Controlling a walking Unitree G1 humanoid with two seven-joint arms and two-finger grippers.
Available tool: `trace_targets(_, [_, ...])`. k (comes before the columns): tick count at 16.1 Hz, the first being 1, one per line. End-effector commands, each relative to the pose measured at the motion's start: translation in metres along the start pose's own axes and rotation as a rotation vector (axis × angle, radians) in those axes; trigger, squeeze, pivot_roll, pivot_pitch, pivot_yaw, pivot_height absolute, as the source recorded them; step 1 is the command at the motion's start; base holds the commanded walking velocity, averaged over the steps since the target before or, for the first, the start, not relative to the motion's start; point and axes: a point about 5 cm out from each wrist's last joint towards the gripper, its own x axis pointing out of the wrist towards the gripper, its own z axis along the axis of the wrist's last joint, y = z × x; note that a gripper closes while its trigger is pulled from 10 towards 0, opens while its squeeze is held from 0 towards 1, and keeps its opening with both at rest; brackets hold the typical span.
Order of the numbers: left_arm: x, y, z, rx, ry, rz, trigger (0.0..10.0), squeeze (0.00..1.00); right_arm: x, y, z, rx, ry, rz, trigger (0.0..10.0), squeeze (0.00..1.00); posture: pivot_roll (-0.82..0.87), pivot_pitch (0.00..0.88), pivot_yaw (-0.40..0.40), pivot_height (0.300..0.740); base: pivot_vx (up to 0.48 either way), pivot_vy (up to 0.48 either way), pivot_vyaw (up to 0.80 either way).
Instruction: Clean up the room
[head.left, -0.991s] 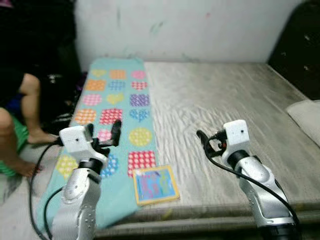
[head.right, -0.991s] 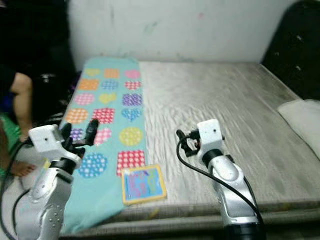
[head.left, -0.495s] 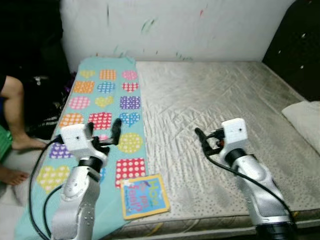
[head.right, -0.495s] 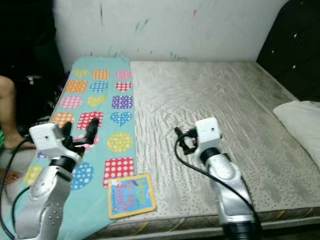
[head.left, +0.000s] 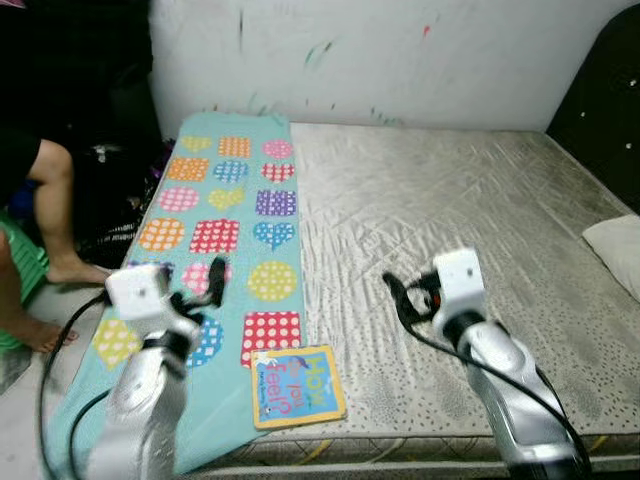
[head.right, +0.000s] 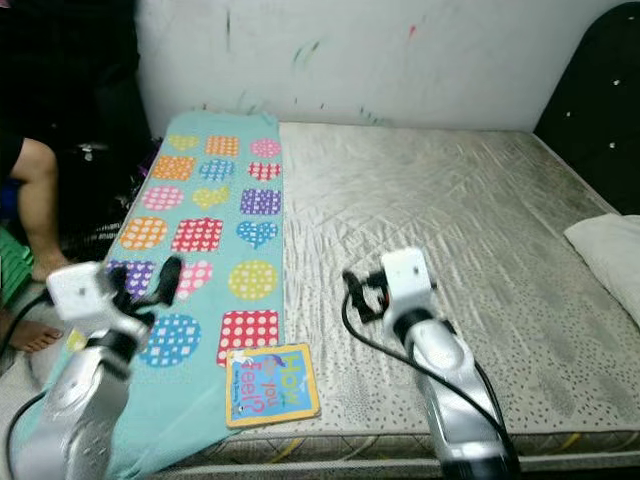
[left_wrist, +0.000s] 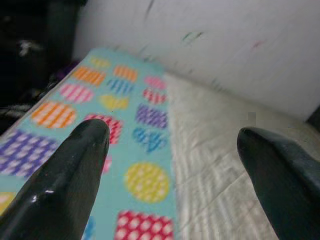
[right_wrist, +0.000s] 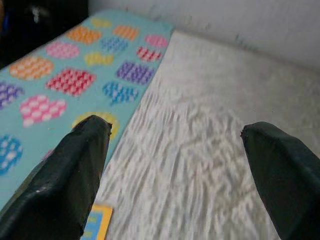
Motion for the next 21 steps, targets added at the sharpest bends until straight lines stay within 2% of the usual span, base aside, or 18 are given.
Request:
trace_targets(1, [-0.005,0.005,0.004,0.019,0.005,0.019,10.0,0.0,-0.007,-0.004,0.0,-0.02,0.018,0.002,10.0,0.0,-0.05,0.064,-0.062,0.74,0.0,0.0,0.0])
trace_targets(2, [-0.017,0.017,0.001,0.055,0.036,0.045,10.0,0.0,-0.016,-0.006,-0.009,-0.025,0.053,-0.002,10.0,0.0,-0.05,0.087,-0.066,0.74,0.0,0.0,0.0])
trace_targets(4, [-0.036,0.033,-0.008,0.076,0.103,0.089,10.0,0.0,-0.028,-0.008,-0.016,-0.033,0.1,0.003,10.0,0.0,-0.05,0.12,-0.071,0.74,0.0,0.0,0.0])
trace_targets(5, [-0.044,0.037,-0.011,0.079,0.127,0.1,10.0,0.0,-0.031,-0.009,-0.018,-0.039,0.116,0.009,10.0,0.0,-0.05,0.13,-0.076,0.74,0.0,0.0,0.0])
trace_targets(8, [-0.052,0.036,-0.012,0.078,0.146,0.108,10.0,0.0,-0.035,-0.01,-0.02,-0.041,0.138,0.019,10.0,0.0,-0.05,0.14,-0.084,0.74,0.0,0.0,0.0])
trace_targets(12, [-0.051,0.034,-0.013,0.07,0.151,0.11,10.0,0.0,-0.036,-0.009,-0.017,-0.041,0.137,0.033,10.0,0.0,-0.05,0.145,-0.083,0.74,0.0,0.0,0.0])
trace_targets(15, [-0.051,0.035,-0.011,0.08,0.12,0.128,10.0,0.0,-0.035,-0.007,-0.013,-0.014,0.102,0.035,10.0,0.0,-0.05,0.145,-0.082,0.732,0.0,0.0,0.0])
trace_targets(17, [-0.05,0.037,-0.008,0.101,0.093,0.14,10.0,0.0,-0.034,-0.007,-0.006,0.052,0.052,0.009,10.0,0.0,-0.05,0.145,-0.08,0.732,0.0,0.0,0.0])
trace_targets(18, [-0.048,0.04,-0.001,0.131,0.014,0.144,10.0,0.0,-0.03,-0.013,0.005,0.154,-0.047,-0.108,10.0,0.0,-0.04,0.143,-0.076,0.732,0.0,0.0,0.0])
trace_targets(19, [-0.048,0.04,-0.001,0.131,0.014,0.144,10.0,0.0,-0.03,-0.013,0.005,0.154,-0.047,-0.108,10.0,0.0,-0.04,0.143,-0.076,0.732,0.0,0.0,0.0])
trace_targets(20, [-0.047,0.042,0.002,0.157,-0.024,0.153,10.0,0.0,-0.027,-0.015,0.01,0.189,-0.095,-0.134,10.0,0.0,-0.04,0.141,-0.074,0.732,0.0,0.0,0.0])
trace_targets(21, [-0.047,0.042,0.003,0.142,-0.039,0.151,10.0,0.0,-0.027,-0.017,0.015,0.148,-0.136,-0.156,10.0,0.0,-0.04,0.138,-0.073,0.732,0.0,0.0,0.0])
